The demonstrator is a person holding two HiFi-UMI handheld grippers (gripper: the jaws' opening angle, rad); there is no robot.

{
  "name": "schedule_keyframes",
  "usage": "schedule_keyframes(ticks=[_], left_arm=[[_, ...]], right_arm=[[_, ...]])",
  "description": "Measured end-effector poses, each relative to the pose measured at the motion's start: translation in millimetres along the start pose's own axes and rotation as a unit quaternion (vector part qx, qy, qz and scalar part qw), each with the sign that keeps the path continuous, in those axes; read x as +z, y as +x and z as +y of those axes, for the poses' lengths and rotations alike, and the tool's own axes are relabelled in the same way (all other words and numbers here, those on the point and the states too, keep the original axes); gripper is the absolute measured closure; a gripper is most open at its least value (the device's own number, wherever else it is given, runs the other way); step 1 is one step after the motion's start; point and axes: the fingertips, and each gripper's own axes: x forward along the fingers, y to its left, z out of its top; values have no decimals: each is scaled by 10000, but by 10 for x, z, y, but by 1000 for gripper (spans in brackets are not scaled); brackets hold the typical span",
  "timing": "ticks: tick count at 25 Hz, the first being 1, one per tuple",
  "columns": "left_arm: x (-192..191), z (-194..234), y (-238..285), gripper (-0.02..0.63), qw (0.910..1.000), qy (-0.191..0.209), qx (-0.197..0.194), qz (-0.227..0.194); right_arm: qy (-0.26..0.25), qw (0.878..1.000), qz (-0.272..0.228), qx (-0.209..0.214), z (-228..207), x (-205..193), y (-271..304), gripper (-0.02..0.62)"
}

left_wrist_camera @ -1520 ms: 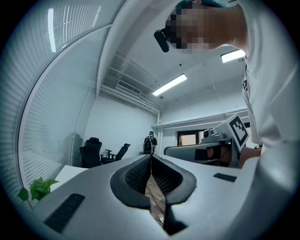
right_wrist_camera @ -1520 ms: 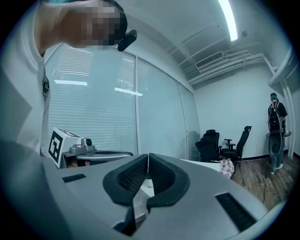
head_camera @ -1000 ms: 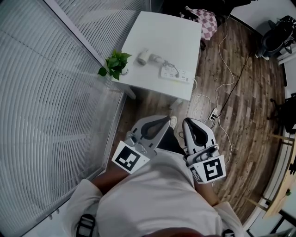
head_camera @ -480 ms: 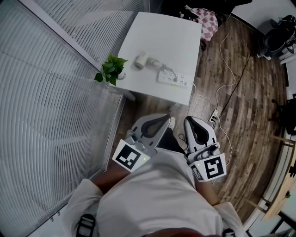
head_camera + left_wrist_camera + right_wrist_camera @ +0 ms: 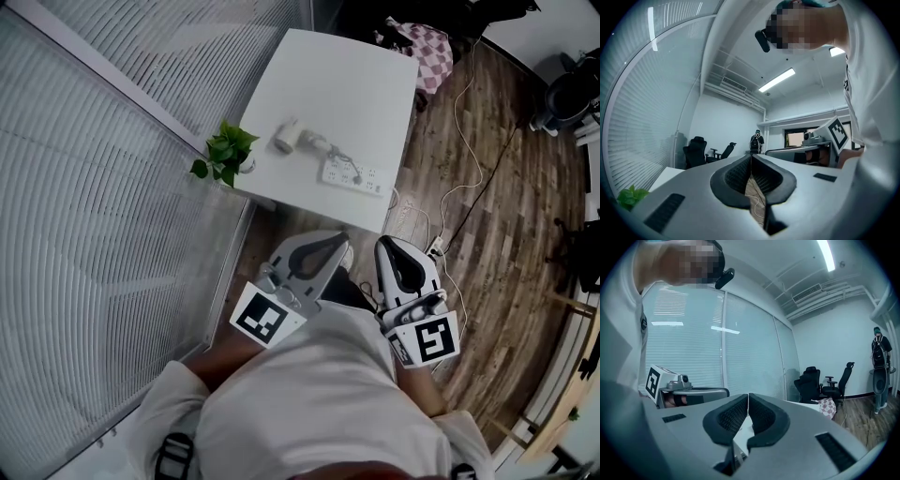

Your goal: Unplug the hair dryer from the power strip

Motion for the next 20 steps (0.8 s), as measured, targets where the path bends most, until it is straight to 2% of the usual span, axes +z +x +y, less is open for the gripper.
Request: schedule_keyframes(ticks=[20], left_arm=[[130,489,842,574,9998,42,169,3]], right_arm=[[-44,9998,1,175,-820,172,544,561]])
